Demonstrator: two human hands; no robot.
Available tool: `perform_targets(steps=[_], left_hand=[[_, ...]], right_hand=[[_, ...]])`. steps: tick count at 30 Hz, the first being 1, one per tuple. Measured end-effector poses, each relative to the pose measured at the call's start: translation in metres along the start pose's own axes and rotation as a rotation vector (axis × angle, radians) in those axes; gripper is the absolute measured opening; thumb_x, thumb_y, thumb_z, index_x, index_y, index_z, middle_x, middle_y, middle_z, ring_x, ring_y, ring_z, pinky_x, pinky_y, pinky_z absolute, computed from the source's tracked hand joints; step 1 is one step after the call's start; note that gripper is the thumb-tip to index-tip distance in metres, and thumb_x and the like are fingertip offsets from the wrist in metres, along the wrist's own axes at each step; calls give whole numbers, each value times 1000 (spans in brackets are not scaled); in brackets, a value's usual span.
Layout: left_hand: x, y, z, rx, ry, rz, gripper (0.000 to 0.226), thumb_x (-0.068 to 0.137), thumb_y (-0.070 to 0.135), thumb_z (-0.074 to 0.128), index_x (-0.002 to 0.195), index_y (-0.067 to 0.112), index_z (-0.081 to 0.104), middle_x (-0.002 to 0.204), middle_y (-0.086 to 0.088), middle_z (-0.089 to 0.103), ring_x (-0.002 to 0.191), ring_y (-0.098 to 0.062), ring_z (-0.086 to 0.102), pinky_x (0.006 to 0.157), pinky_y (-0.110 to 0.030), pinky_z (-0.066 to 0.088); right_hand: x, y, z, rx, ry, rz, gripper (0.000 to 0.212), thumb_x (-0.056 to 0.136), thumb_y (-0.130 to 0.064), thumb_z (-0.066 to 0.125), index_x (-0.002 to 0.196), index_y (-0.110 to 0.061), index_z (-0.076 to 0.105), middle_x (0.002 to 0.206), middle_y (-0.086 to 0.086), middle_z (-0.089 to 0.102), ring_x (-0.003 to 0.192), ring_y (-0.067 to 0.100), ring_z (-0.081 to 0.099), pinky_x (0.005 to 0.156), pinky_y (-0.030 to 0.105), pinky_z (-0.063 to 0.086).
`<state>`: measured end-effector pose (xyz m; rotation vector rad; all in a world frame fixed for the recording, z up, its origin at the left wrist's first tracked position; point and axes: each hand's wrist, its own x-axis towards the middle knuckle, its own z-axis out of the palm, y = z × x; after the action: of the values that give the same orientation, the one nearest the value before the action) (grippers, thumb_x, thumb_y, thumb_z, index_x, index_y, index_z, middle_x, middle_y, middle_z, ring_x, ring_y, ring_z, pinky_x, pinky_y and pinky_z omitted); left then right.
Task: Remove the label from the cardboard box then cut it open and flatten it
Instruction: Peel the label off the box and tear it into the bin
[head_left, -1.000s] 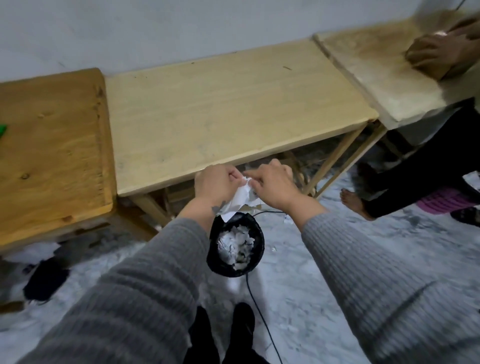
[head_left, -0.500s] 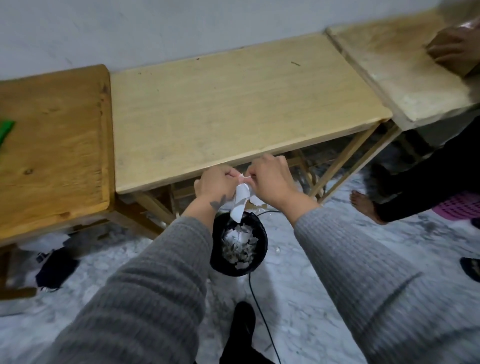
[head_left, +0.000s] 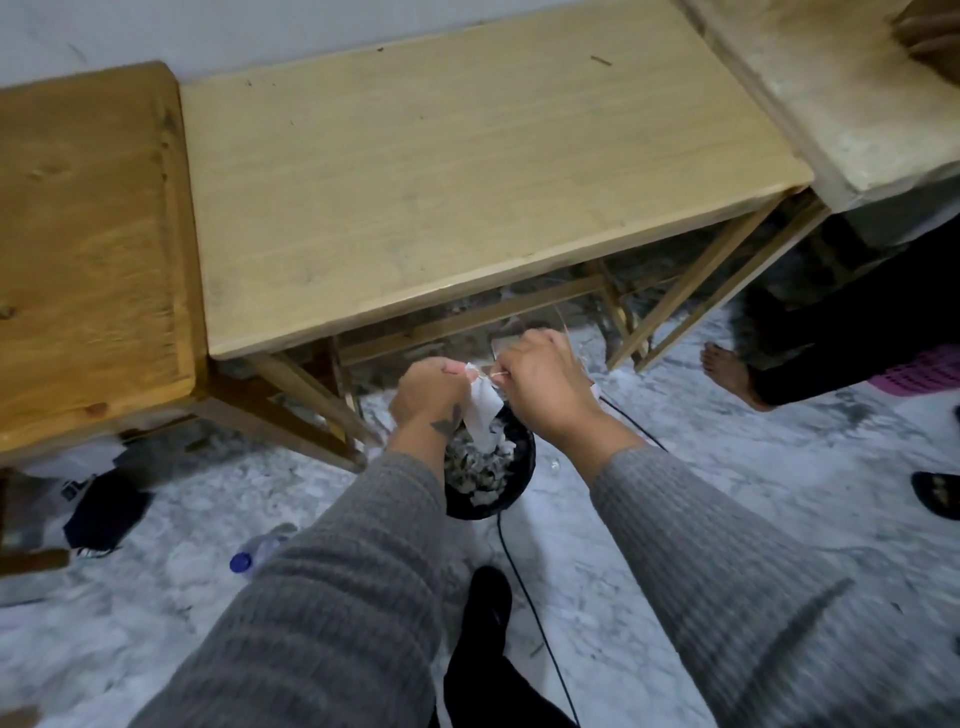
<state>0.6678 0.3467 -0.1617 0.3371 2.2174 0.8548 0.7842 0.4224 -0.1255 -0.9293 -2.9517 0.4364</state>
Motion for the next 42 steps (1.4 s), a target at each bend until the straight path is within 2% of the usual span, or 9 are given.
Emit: perform_targets(steps=[11, 14, 16, 19, 22, 29, 34, 39, 42], left_hand=[[38, -37, 5, 137, -9, 27, 17, 66, 69, 52, 61, 57, 63, 99, 13, 73, 108, -21, 61, 97, -45, 46], [35, -49, -7, 153, -53, 40, 22, 80, 54, 63, 85, 36, 76, 100, 7, 74, 102, -18, 64, 96, -37, 47], [37, -65, -13, 131, -94, 56, 17, 85, 37, 68, 97, 27, 76, 100, 2, 73, 98, -17, 63, 94, -31, 47], [39, -81, -9, -1, -107, 111, 10, 85, 31, 71, 78, 38, 72, 96, 3, 72, 96, -18, 65, 91, -37, 50], [47, -82, 0, -111, -117, 102, 17, 89, 25, 68, 74, 33, 68, 90, 5, 68, 96, -20, 64, 90, -37, 51], [64, -85, 1, -156, -287, 139, 17, 95, 13, 58, 105, 3, 67, 109, -13, 69, 101, -25, 64, 92, -34, 49], [63, -81, 4, -216, -289, 48, 23, 97, 14, 55, 116, 4, 63, 102, -2, 62, 84, -6, 58, 68, -8, 44], [64, -78, 3, -359, -265, -72, 23, 95, 16, 60, 116, 10, 64, 112, -7, 66, 103, -20, 63, 89, -27, 50], [64, -78, 4, -359, -261, -21, 23, 93, 14, 63, 115, 9, 65, 104, -5, 68, 92, -14, 64, 74, -14, 51]], right_hand=[[13, -1, 56, 235, -336, 508, 42, 102, -34, 18, 136, -31, 43, 137, 3, 47, 133, 30, 24, 111, 60, -10], [18, 5, 71, 292, -404, 641, 44, 102, -33, 17, 145, -33, 28, 144, 3, 42, 142, 31, 13, 106, 65, -17], [18, 17, 80, 340, -431, 719, 46, 103, -34, 17, 149, -35, 19, 148, 1, 40, 145, 29, 11, 107, 65, -14], [20, 25, 95, 563, -403, 773, 42, 101, -30, 27, 140, -29, 43, 143, 2, 46, 138, 31, 33, 113, 59, 8], [22, 10, 109, 845, -292, 827, 36, 97, -12, 39, 125, -19, 61, 119, 8, 61, 104, 26, 58, 82, 32, 46], [23, -6, 121, 1208, -9, 939, 21, 89, -11, 52, 69, -17, 54, 76, 6, 50, 74, 21, 48, 72, 34, 43], [23, -14, 122, 1218, 24, 1000, 31, 83, -4, 57, 81, -30, 40, 89, 4, 60, 74, 18, 52, 67, 26, 41], [19, -20, 116, 1135, 135, 903, 9, 81, -14, 70, 84, -21, 67, 92, -6, 67, 88, 12, 63, 78, 20, 48], [25, -22, 119, 966, 140, 922, 12, 76, -20, 76, 73, -24, 65, 86, -4, 67, 87, 15, 64, 82, 28, 51]])
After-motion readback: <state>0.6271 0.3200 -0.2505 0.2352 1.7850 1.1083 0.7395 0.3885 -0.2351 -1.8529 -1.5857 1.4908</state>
